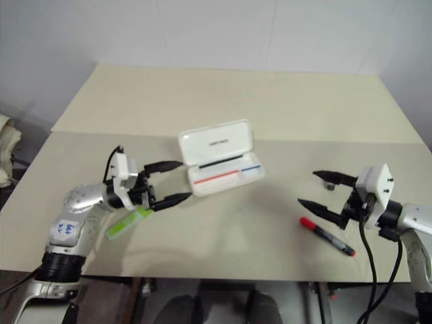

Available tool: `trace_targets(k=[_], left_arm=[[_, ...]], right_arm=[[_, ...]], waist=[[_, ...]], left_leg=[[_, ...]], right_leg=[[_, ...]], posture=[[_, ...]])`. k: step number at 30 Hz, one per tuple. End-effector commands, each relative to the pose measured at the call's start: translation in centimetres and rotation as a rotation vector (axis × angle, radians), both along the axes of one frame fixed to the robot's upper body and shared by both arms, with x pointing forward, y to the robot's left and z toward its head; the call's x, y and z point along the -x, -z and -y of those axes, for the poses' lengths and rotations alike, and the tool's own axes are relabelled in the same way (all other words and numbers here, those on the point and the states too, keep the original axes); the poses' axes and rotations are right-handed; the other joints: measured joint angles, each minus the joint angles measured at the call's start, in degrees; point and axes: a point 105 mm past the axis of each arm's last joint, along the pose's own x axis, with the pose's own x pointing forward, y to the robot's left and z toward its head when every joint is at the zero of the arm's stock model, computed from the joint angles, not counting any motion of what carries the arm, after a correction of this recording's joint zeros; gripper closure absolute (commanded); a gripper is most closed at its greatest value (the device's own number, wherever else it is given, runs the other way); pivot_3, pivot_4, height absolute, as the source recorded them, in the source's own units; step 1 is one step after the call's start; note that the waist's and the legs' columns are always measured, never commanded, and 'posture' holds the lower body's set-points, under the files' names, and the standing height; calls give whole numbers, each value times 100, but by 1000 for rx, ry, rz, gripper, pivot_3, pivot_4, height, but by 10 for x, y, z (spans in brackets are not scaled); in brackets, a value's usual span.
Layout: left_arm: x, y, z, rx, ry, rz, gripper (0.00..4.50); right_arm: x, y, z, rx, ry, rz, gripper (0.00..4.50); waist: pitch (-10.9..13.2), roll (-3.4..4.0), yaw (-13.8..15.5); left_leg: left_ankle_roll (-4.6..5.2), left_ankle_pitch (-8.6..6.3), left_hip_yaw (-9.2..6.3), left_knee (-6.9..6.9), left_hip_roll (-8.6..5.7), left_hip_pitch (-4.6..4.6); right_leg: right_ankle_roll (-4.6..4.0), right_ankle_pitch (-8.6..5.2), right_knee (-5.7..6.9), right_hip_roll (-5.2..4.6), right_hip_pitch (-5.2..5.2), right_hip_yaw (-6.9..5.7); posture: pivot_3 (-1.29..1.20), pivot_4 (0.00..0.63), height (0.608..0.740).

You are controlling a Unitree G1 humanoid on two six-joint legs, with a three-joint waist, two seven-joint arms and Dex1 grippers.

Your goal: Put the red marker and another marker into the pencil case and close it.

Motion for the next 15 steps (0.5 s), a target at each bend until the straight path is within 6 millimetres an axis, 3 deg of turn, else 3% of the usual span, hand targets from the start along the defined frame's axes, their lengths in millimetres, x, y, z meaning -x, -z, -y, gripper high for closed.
trace_targets(k=[1, 15], left_arm=[[0, -12, -3, -21, 15, 70, 32], [-6, -9, 1, -60, 19, 58, 32]], right_arm=[[8, -10, -2, 30, -23, 26, 389], [7, -10, -19, -5, -37, 43, 389]], waist=[[0, 0, 12], [0, 0, -3]], left_leg=[[0, 0, 0, 0, 0, 0], [0, 0, 1, 1, -1, 0]], right_leg=[[0, 0, 0, 0, 0, 0], [0, 0, 0, 0, 0, 1]], posture=[[0, 150, 740], [0, 150, 740]])
